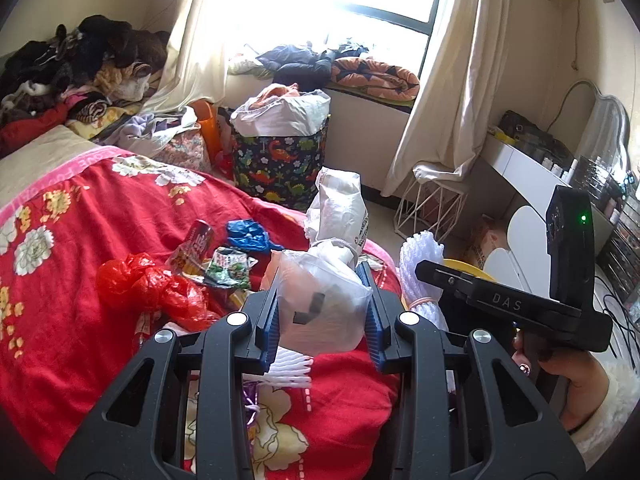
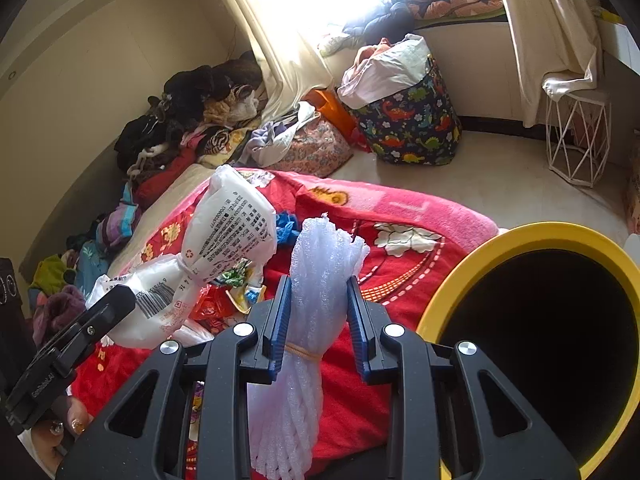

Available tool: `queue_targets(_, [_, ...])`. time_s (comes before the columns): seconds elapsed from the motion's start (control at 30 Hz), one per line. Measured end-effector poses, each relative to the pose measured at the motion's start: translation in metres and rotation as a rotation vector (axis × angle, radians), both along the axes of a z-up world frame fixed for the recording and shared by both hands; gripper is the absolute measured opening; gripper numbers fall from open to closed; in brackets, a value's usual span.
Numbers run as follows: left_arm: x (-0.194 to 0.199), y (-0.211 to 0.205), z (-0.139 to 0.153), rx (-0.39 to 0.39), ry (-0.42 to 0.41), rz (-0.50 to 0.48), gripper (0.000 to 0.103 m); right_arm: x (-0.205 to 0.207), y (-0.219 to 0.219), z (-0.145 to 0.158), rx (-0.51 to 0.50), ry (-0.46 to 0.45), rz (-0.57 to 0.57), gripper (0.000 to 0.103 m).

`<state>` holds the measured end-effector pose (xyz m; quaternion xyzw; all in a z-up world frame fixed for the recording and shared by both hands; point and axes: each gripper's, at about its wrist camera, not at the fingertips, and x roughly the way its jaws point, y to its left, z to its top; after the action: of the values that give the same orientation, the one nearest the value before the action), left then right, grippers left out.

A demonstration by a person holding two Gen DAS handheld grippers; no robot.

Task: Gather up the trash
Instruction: 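Carry the bag with left tool while right tool carries the net to the bin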

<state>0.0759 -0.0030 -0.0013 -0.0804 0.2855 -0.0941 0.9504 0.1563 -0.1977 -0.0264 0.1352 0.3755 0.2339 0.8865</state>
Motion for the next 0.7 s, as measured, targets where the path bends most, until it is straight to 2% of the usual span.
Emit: queue_targets(0.7, [0.001, -0.057, 0.000, 0.021, 0.000, -0.124, 0.027, -0.016, -0.086, 0.012, 0.008, -0.030, -0.200, 0.026])
